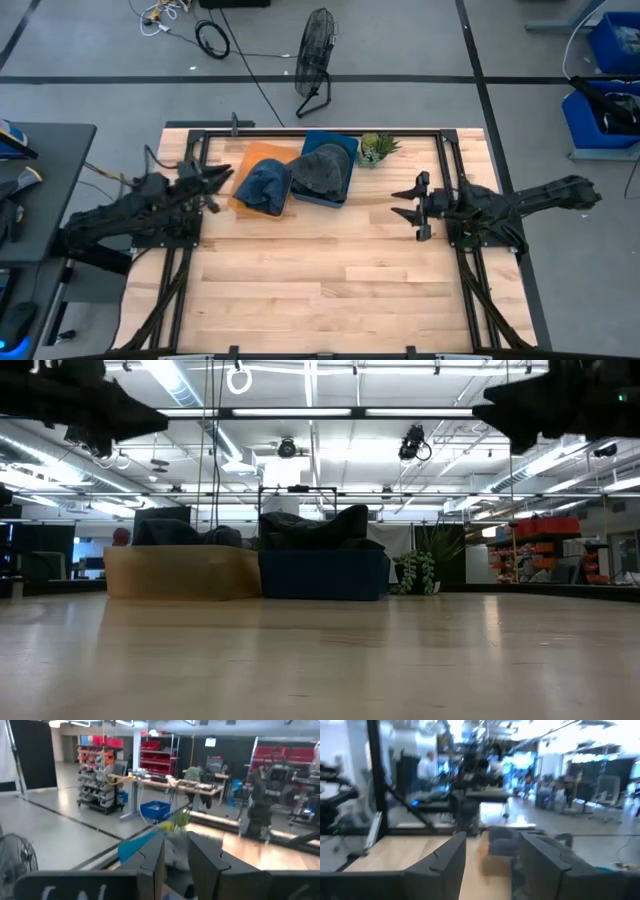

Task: Pick & Place hat
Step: Return to Home Position

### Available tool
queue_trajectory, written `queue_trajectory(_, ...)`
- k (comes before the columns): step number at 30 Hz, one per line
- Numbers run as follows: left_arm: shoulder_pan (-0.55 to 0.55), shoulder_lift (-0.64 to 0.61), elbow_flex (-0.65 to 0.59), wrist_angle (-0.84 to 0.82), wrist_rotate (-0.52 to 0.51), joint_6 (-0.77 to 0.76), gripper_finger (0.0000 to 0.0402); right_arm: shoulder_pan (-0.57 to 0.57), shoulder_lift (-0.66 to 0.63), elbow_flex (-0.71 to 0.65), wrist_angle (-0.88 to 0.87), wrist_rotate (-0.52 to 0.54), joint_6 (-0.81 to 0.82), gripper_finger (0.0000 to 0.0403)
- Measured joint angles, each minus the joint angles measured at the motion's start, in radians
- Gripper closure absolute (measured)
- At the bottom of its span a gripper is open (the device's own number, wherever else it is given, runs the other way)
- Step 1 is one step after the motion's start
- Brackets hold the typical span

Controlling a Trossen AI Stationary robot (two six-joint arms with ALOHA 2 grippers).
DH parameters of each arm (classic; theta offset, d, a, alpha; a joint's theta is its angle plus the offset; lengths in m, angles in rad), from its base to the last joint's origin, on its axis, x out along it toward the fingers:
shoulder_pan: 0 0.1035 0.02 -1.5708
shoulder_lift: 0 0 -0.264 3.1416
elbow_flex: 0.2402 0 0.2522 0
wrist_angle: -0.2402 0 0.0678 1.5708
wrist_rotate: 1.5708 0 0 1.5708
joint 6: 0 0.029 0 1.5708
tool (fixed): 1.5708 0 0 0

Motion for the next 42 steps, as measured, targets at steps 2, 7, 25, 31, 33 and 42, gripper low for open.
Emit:
queue_trajectory(2,0.000,0.007,-0.060,0.126,-0.008,0.001,0.0319,-0.016,-0.029,-0.068,0.086,0.004,0.019,0.0218)
queue_trajectory(7,0.000,-0.008,-0.170,0.269,-0.002,-0.007,0.0319,-0.036,-0.081,-0.103,0.041,0.000,0.057,0.0218)
queue_trajectory(25,0.000,0.009,-0.282,0.222,0.000,-0.100,0.0319,-0.043,-0.092,-0.103,-0.230,0.011,-0.003,0.0218)
queue_trajectory(31,0.000,0.009,-0.283,0.233,0.000,-0.104,0.0319,-0.043,-0.092,-0.103,-0.306,0.011,0.086,0.0218)
queue_trajectory(33,0.000,0.009,-0.283,0.236,-0.001,-0.104,0.0319,-0.043,-0.092,-0.102,-0.318,0.011,0.089,0.0218)
queue_trajectory(42,0.000,0.009,-0.284,0.241,-0.001,-0.104,0.0319,-0.043,-0.150,-0.102,-0.300,0.051,0.050,0.0218)
